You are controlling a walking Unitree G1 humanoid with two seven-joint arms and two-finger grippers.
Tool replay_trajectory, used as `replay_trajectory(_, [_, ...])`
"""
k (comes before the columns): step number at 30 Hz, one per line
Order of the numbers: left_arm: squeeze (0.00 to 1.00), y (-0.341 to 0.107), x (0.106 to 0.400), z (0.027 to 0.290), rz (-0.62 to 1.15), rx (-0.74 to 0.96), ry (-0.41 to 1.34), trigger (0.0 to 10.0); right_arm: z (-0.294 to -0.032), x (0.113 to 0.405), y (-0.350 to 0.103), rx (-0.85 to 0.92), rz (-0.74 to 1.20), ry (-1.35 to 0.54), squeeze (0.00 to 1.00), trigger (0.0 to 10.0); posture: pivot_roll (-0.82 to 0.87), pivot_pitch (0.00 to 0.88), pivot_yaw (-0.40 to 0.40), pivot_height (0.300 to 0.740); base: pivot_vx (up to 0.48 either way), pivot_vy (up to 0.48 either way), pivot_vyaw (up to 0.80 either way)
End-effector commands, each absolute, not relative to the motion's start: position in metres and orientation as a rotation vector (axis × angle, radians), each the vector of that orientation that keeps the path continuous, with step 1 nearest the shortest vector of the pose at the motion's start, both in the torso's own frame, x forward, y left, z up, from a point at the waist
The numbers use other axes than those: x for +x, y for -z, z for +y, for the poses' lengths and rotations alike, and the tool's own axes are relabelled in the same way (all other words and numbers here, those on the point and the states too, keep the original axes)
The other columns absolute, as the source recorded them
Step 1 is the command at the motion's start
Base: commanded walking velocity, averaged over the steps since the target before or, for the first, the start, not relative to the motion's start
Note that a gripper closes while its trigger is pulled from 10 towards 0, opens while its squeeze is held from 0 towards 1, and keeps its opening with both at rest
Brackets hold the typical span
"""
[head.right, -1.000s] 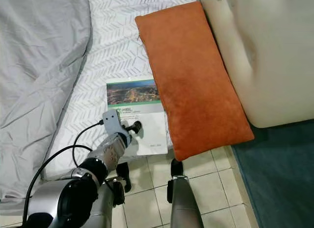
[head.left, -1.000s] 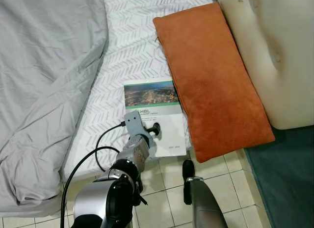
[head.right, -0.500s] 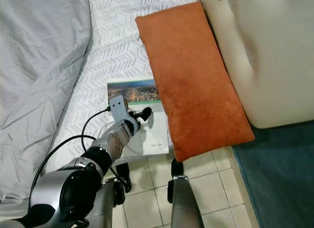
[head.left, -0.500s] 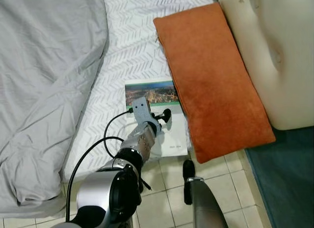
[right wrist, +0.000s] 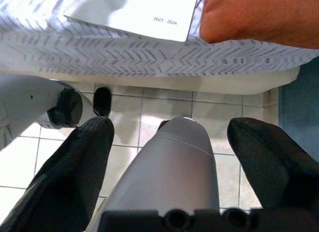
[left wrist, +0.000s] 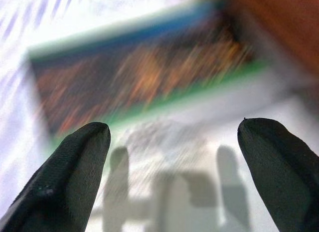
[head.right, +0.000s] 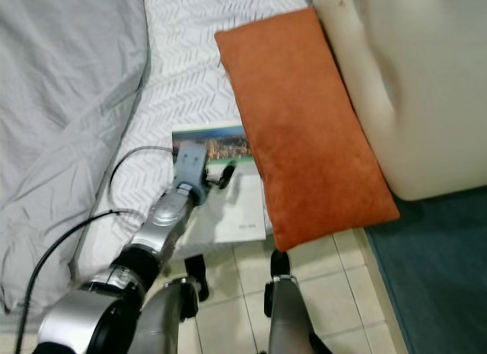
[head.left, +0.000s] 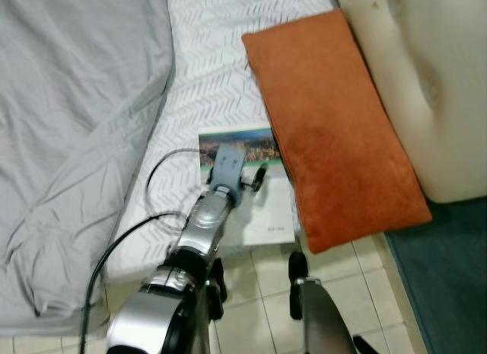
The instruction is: Clean up the room
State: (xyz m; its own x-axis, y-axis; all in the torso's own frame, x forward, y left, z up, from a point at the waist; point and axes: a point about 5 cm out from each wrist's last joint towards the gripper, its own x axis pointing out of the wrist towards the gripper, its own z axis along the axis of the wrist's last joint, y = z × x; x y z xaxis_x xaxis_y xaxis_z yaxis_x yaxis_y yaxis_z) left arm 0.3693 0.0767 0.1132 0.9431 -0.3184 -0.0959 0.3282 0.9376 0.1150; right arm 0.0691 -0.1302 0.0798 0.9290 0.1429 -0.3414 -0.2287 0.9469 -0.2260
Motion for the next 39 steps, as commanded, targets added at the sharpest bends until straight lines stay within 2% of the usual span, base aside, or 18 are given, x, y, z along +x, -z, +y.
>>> replay_trajectory(1, [0.0, -0.105, 0.363, 0.081, 0.073, 0.183, 0.342, 10.0, -0.131, 0.062, -0.068, -0.251, 0.407, -0.202, 0.0, 10.0, -0.26, 0.605, 0.11, 0.74, 0.0, 0.0, 0.0])
replay_trajectory(5, [0.0, -0.099, 0.335, 0.117, -0.001, 0.283, 0.293, 10.0, -0.132, 0.068, -0.063, -0.246, 0.404, -0.213, 0.0, 10.0, -0.23, 0.596, 0.108, 0.74, 0.0, 0.0, 0.0])
replay_trajectory(7, [0.0, -0.094, 0.316, 0.128, -0.004, 0.327, 0.283, 10.0, -0.134, 0.07, -0.061, -0.248, 0.403, -0.22, 0.0, 10.0, -0.22, 0.595, 0.11, 0.74, 0.0, 0.0, 0.0])
replay_trajectory(8, [0.0, -0.094, 0.316, 0.128, -0.004, 0.327, 0.283, 10.0, -0.134, 0.07, -0.061, -0.248, 0.403, -0.22, 0.0, 10.0, -0.22, 0.595, 0.11, 0.74, 0.0, 0.0, 0.0])
replay_trajectory(10, [0.0, -0.08, 0.294, 0.143, 0.023, 0.386, 0.286, 10.0, -0.134, 0.072, -0.059, -0.25, 0.404, -0.224, 0.0, 10.0, -0.21, 0.592, 0.111, 0.74, 0.0, 0.0, 0.0])
replay_trajectory(11, [0.0, -0.08, 0.294, 0.143, 0.023, 0.386, 0.286, 10.0, -0.134, 0.072, -0.059, -0.25, 0.404, -0.224, 0.0, 10.0, -0.21, 0.592, 0.111, 0.74, 0.0, 0.0, 0.0])
replay_trajectory(12, [0.0, -0.058, 0.276, 0.155, 0.103, 0.405, 0.283, 10.0, -0.134, 0.072, -0.057, -0.251, 0.408, -0.227, 0.0, 10.0, -0.2, 0.593, 0.112, 0.74, 0.0, 0.0, 0.0])
replay_trajectory(15, [0.0, -0.037, 0.259, 0.163, 0.201, 0.398, 0.277, 10.0, -0.133, 0.071, -0.054, -0.25, 0.417, -0.235, 0.0, 10.0, -0.2, 0.597, 0.111, 0.74, 0.0, 0.0, 0.0])
replay_trajectory(16, [0.0, -0.015, 0.245, 0.166, 0.308, 0.363, 0.249, 10.0, -0.132, 0.069, -0.051, -0.248, 0.426, -0.243, 0.0, 10.0, -0.2, 0.6, 0.107, 0.74, 0.0, 0.0, 0.0])
replay_trajectory(20, [0.0, 0.001, 0.24, 0.166, 0.373, 0.35, 0.193, 10.0, -0.132, 0.068, -0.051, -0.248, 0.431, -0.249, 0.0, 10.0, -0.21, 0.604, 0.1, 0.74, 0.0, 0.0, 0.0])
replay_trajectory(28, [0.0, 0.013, 0.254, 0.16, 0.421, 0.371, 0.097, 10.0, -0.134, 0.065, -0.05, -0.255, 0.44, -0.254, 0.0, 10.0, -0.24, 0.606, 0.08, 0.74, 0.0, 0.0, 0.0])
replay_trajectory(32, [0.0, 0.012, 0.258, 0.165, 0.404, 0.371, 0.039, 10.0, -0.135, 0.062, -0.05, -0.258, 0.444, -0.254, 0.0, 10.0, -0.25, 0.607, 0.078, 0.74, 0.0, 0.0, 0.0])
replay_trajectory(39, [0.0, 0.018, 0.256, 0.188, 0.434, 0.474, -0.056, 10.0, -0.135, 0.061, -0.048, -0.258, 0.451, -0.256, 0.0, 10.0, -0.24, 0.606, 0.079, 0.74, 0.0, 0.0, 0.0])
